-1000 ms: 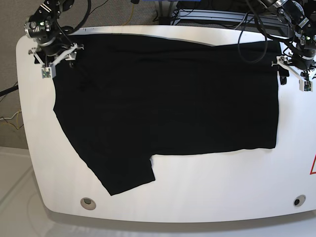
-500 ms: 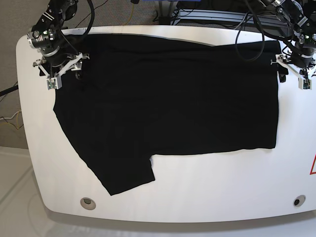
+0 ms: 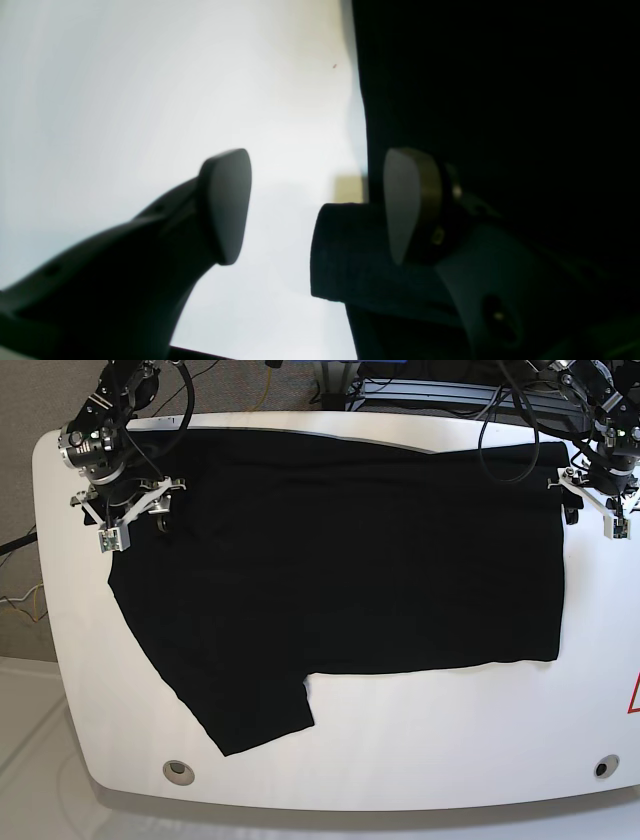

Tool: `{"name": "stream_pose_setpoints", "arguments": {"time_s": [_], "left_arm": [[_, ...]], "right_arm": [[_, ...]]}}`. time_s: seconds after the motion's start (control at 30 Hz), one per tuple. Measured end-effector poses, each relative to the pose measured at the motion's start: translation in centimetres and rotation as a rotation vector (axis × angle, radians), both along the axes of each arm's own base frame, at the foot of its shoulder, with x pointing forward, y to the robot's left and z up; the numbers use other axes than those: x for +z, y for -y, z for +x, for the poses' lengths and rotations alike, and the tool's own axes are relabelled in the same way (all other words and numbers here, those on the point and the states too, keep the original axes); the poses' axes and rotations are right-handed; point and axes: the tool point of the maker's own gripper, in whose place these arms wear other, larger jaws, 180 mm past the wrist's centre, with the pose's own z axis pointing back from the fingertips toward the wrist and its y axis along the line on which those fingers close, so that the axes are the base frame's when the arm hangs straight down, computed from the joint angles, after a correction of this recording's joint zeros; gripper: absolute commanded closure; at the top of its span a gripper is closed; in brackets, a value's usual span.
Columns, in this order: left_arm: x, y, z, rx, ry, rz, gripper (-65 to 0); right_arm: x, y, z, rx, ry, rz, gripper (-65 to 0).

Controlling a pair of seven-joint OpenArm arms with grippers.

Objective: Fold the T-shirt properly
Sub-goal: 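Open the right gripper and release its corner of the shirt, then move the open right gripper over the shirt toward its sleeve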

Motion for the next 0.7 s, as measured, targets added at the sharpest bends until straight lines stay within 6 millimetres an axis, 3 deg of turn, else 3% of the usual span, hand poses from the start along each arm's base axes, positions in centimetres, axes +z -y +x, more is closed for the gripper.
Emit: {"name": "stream_pose_setpoints", "arguments": {"time_s": [0.2, 0.27, 0.47, 0.7], "left_arm": [[0.0, 0.0, 0.0, 0.000, 0.000, 0.001, -39.2], [0.0, 0.0, 0.0, 0.000, -0.001, 0.001, -39.2], [0.0, 0.0, 0.0, -0.001, 0.000, 0.000, -39.2], [0.0, 0.0, 0.0, 0.000, 0.000, 0.000, -39.2]], "right_arm": [[-1.1, -1.0, 0.2, 0.022, -0.025, 0.029, -9.8], [-1.1, -1.1, 0.2, 0.023, -0.026, 0.030, -5.2], [-1.2, -1.0, 1.0, 0.021, -0.016, 0.041, -8.9], [-1.0, -1.0, 1.3, 0.021, -0.009, 0.042, -8.8]]}}
